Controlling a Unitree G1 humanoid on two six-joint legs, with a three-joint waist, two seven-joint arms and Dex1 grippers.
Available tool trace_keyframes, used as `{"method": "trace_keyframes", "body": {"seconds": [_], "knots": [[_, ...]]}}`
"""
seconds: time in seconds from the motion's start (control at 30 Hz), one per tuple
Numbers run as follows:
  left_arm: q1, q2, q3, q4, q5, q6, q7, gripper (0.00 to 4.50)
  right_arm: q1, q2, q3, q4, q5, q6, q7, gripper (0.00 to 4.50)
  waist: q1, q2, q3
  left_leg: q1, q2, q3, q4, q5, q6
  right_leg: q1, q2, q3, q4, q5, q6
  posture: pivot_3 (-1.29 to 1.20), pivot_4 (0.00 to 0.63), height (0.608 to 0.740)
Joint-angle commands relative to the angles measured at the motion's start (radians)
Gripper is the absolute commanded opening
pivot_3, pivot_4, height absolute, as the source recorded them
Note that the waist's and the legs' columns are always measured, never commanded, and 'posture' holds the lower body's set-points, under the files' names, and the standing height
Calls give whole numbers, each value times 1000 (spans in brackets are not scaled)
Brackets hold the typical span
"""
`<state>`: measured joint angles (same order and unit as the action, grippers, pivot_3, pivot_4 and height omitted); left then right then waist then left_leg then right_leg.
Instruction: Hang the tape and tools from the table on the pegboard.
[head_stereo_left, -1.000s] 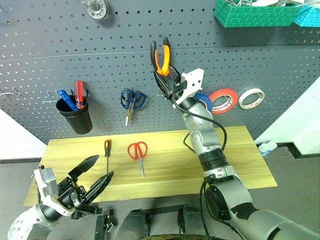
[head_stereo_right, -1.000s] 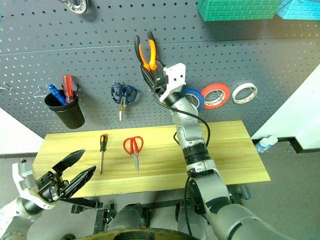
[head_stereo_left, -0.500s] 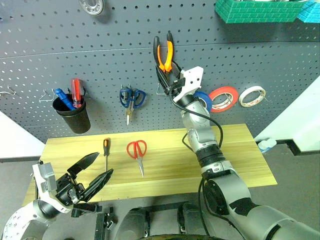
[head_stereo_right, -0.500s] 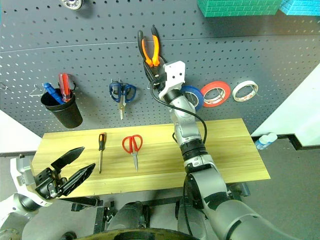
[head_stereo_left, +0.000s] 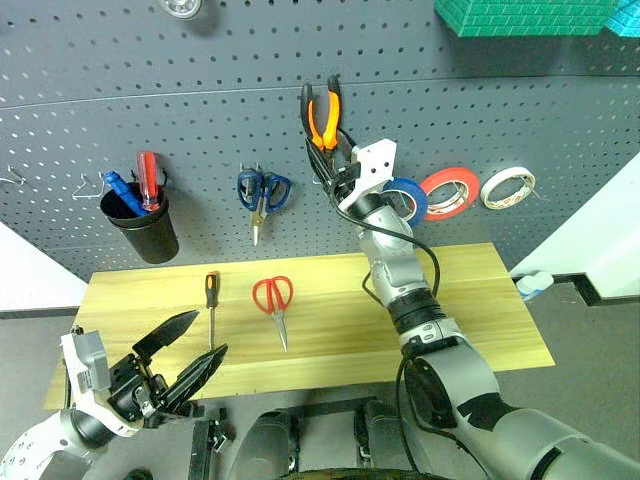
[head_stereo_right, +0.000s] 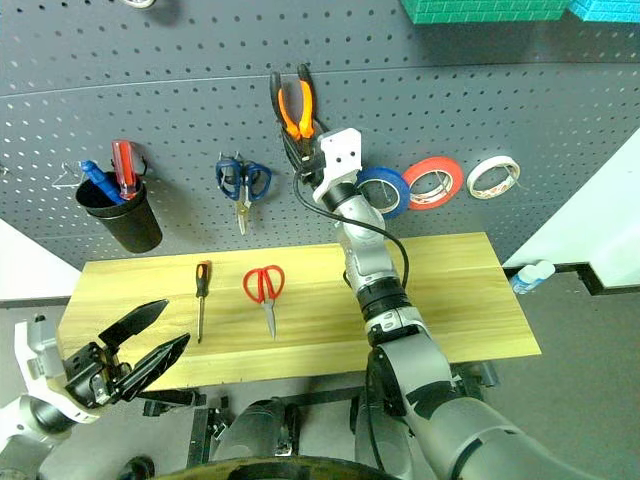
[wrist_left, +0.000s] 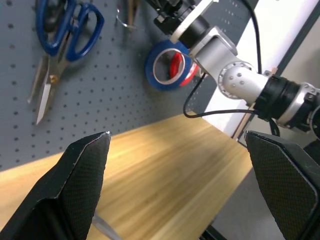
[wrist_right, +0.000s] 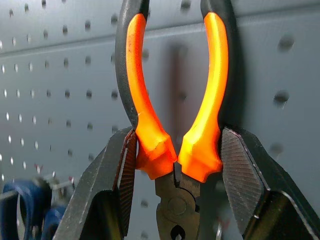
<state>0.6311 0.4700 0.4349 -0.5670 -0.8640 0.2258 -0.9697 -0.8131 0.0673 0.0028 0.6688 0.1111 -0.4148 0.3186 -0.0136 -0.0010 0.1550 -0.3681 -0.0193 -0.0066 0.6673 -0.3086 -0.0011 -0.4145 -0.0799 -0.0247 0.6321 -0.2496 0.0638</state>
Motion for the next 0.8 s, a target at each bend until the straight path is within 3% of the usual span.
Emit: {"method": "trace_keyframes", "body": {"seconds": [0.03,0.33,0.57,0.8], "knots": [[25,14,38,-55,-36,7,7,4500,-8,5,-4,2,-7,-14,-20,2109,0,0,8,0,0,0,0,0,0,0,0,0,0,0,0,116,185,736],[75,37,71,-107,-75,38,17,4500,38,7,-6,4,-19,-2,-50,2109,0,-4,37,-3,0,0,0,0,0,-2,-1,0,-1,0,-1,123,214,736],[66,45,63,-95,-68,44,15,4500,38,-16,-5,10,-44,-2,-81,4315,0,-5,48,-5,0,0,0,1,0,-6,-1,0,-1,1,-2,110,206,736],[39,40,44,-72,-51,40,10,4500,37,-14,2,-1,-51,-10,-83,4450,3,-6,50,-5,0,-1,0,2,0,-9,-2,-2,-1,2,-4,107,196,736]]}}
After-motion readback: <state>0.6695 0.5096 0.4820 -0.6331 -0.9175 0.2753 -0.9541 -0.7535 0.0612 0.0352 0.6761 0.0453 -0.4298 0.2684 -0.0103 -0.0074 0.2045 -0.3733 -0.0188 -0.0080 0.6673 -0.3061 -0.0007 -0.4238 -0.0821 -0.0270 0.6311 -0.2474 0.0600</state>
